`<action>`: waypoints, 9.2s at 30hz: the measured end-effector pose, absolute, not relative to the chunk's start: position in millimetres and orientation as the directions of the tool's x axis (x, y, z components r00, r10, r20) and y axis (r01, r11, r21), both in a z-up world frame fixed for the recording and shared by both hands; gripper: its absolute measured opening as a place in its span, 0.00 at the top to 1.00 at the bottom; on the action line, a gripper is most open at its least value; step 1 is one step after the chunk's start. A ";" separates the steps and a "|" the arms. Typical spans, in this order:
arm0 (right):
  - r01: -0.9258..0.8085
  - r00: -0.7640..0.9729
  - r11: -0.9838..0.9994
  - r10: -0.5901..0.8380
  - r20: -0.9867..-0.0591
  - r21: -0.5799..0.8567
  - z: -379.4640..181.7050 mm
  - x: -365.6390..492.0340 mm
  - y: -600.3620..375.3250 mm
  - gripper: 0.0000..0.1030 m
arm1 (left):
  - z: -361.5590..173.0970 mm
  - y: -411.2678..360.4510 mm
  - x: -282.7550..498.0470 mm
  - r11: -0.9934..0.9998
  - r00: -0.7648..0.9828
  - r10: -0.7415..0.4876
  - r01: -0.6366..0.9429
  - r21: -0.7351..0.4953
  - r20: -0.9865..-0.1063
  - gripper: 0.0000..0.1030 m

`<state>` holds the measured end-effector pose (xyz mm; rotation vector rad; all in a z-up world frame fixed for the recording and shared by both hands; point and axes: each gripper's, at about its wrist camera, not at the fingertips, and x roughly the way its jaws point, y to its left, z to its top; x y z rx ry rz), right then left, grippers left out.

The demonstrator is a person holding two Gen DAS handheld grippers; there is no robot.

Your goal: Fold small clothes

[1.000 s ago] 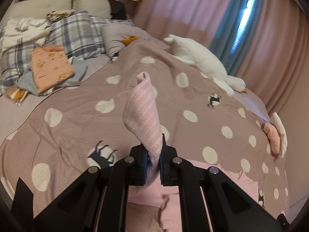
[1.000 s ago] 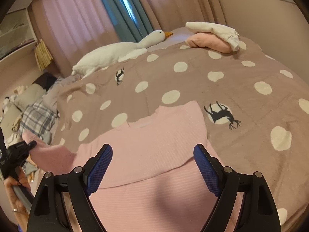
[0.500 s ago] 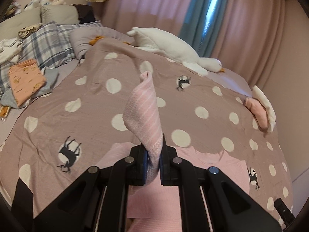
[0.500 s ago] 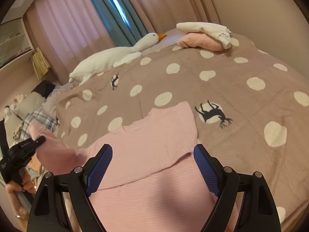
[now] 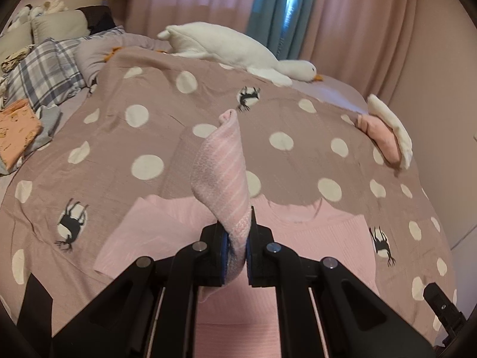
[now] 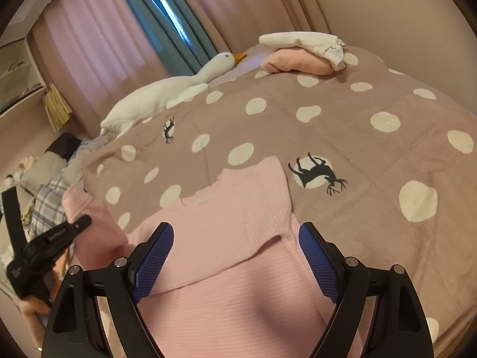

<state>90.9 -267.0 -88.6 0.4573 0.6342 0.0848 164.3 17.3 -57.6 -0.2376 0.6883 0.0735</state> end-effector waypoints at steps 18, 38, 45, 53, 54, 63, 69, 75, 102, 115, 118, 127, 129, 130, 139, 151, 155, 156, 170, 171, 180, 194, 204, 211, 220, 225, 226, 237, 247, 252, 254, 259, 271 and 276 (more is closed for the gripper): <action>0.087 0.794 0.889 0.211 -0.570 0.450 -97.1 93.6 -279.9 0.17 | -128.0 -36.7 184.2 0.973 0.626 -0.137 -0.060 -0.223 -0.768 0.91; 0.061 0.771 0.904 0.227 -0.595 0.423 -100.8 101.9 -268.5 0.17 | -84.9 5.1 149.0 0.930 0.673 -0.272 -0.001 -0.368 -0.688 0.28; -0.022 0.702 0.898 0.327 -0.632 0.440 -115.5 117.5 -239.1 0.17 | -76.0 72.5 124.5 0.913 0.717 -0.122 -0.191 -0.361 -0.686 0.28; -0.069 0.584 0.905 0.379 -0.718 0.421 -148.1 141.1 -192.6 0.20 | -97.0 116.7 103.1 0.875 0.712 -0.028 -0.322 -0.362 -0.702 0.28; -0.064 0.570 0.904 0.381 -0.728 0.423 -152.3 143.6 -189.3 0.26 | -99.0 119.2 101.2 0.875 0.709 -0.004 -0.339 -0.346 -0.705 0.29; -0.051 0.503 0.920 0.360 -0.786 0.389 -170.8 148.4 -171.0 0.69 | -113.8 128.2 94.6 0.866 0.685 0.029 -0.381 -0.323 -0.728 0.29; -0.119 0.566 0.928 0.356 -0.744 0.353 -142.3 137.4 -175.6 0.93 | -112.0 124.1 94.0 0.875 0.690 0.028 -0.367 -0.316 -0.724 0.29; -0.209 0.629 0.927 0.371 -0.684 0.311 -100.4 133.1 -172.5 0.93 | -109.3 119.8 95.6 0.882 0.695 0.022 -0.351 -0.313 -0.718 0.29; -0.200 0.807 0.975 0.220 -0.548 0.097 1.3 170.0 -183.1 0.94 | -93.0 110.7 112.4 0.899 0.699 -0.032 -0.292 -0.326 -0.715 0.30; -0.094 0.725 0.991 0.133 -0.676 0.095 -57.2 196.0 -227.6 0.94 | -120.7 88.1 153.5 0.899 0.621 -0.180 -0.211 -0.384 -0.763 0.59; -0.069 0.692 0.994 0.113 -0.713 0.090 -78.1 199.0 -237.3 0.94 | -129.4 79.9 159.8 0.906 0.597 -0.193 -0.196 -0.375 -0.779 0.60; -0.016 0.610 0.992 0.108 -0.785 0.124 -127.3 198.7 -264.6 0.94 | -155.6 67.7 172.7 0.929 0.533 -0.156 -0.207 -0.307 -0.831 0.60; -0.008 0.595 0.991 0.112 -0.796 0.134 -135.2 198.7 -268.9 0.94 | -160.4 68.7 173.7 0.928 0.522 -0.153 -0.215 -0.303 -0.839 0.60; -0.003 0.588 0.990 0.113 -0.801 0.138 -139.5 198.7 -270.9 0.94 | -162.2 69.0 174.1 0.928 0.518 -0.153 -0.218 -0.303 -0.841 0.60; 0.013 0.563 0.992 0.096 -0.821 0.125 -158.7 199.8 -272.1 0.94 | -172.6 70.2 177.8 0.925 0.500 -0.152 -0.231 -0.301 -0.852 0.56; 0.025 0.565 0.996 0.060 -0.823 0.090 -167.4 202.3 -268.9 0.94 | -176.5 74.3 176.9 0.913 0.502 -0.169 -0.244 -0.327 -0.848 0.55; 0.028 0.563 0.996 0.053 -0.825 0.083 -168.3 202.1 -268.5 0.94 | -176.0 74.5 178.7 0.912 0.498 -0.173 -0.245 -0.329 -0.850 0.55; 0.030 0.562 0.996 0.053 -0.826 0.085 -168.7 202.5 -268.6 0.94 | -176.0 74.8 178.5 0.911 0.498 -0.175 -0.245 -0.331 -0.849 0.55; 0.052 0.565 0.996 0.028 -0.824 0.070 -169.4 202.7 -266.4 0.94 | -174.3 75.7 176.5 0.915 0.485 -0.187 -0.231 -0.331 -0.854 0.55; 0.053 0.565 0.996 0.027 -0.824 0.069 -169.4 202.8 -266.3 0.94 | -174.0 74.8 176.2 0.916 0.485 -0.182 -0.232 -0.327 -0.855 0.55; 0.055 0.568 0.997 0.018 -0.823 0.060 -170.0 202.8 -265.4 0.94 | -166.1 74.2 169.4 0.924 0.468 -0.179 -0.222 -0.311 -0.865 0.55; -0.052 0.652 0.993 0.112 -0.749 0.103 -116.3 137.2 -265.9 0.60 | -120.1 65.4 106.6 0.962 0.529 -0.172 -0.092 -0.258 -0.831 0.26; -0.122 0.618 0.985 0.174 -0.767 0.125 -118.7 45.7 -274.2 0.41 | -131.9 70.7 57.3 0.950 0.468 -0.267 -0.019 -0.312 -0.842 0.22; -0.074 0.510 0.990 0.140 -0.848 0.119 -154.7 6.3 -279.0 0.41 | -155.9 61.0 39.8 0.935 0.375 -0.326 -0.009 -0.355 -0.868 0.24; -0.063 0.349 0.985 0.174 -0.921 0.162 -182.8 -21.2 -281.6 0.41 | -164.8 61.9 26.4 0.927 0.354 -0.347 -0.008 -0.374 -0.869 0.28; -0.086 0.287 0.983 0.182 -0.941 0.164 -193.1 -26.0 -276.3 0.50 | -165.0 63.2 24.2 0.929 0.355 -0.343 -0.007 -0.370 -0.870 0.28; -0.095 0.273 0.980 0.196 -0.942 0.176 -195.0 -27.0 -274.0 0.56 | -165.3 63.6 23.9 0.930 0.355 -0.341 -0.009 -0.368 -0.870 0.28; -0.261 0.310 0.886 0.452 -0.836 0.382 -156.9 -4.3 -237.3 0.94 | -155.4 73.7 22.2 0.916 0.393 -0.356 -0.034 -0.400 -0.848 0.28; -0.208 0.512 0.773 0.608 -0.606 0.600 -117.4 75.4 -256.7 0.95 | -132.5 84.7 19.2 0.910 0.453 -0.352 -0.036 -0.412 -0.819 0.28; -0.066 0.611 0.802 0.503 -0.612 0.594 -126.7 98.9 -281.0 0.95 | -122.2 95.0 19.7 0.910 0.490 -0.335 -0.054 -0.412 -0.805 0.28; -0.011 0.616 0.815 0.462 -0.638 0.580 -137.3 103.1 -288.6 0.95 | -121.0 97.7 21.4 0.906 0.497 -0.337 -0.060 -0.419 -0.800 0.28; 0.083 0.563 0.825 0.424 -0.709 0.559 -163.6 112.7 -297.7 0.95 | -125.0 98.8 30.3 0.907 0.498 -0.328 -0.073 -0.415 -0.803 0.28; 0.126 0.609 0.798 0.406 -0.681 0.589 -159.6 109.1 -335.0 0.94 | -154.8 96.5 64.5 0.901 0.475 -0.321 -0.112 -0.418 -0.819 0.35; 0.166 0.658 0.838 0.298 -0.691 0.520 -147.3 104.9 -347.6 0.93 | -165.8 99.1 70.7 0.875 0.473 -0.358 -0.132 -0.466 -0.805 0.49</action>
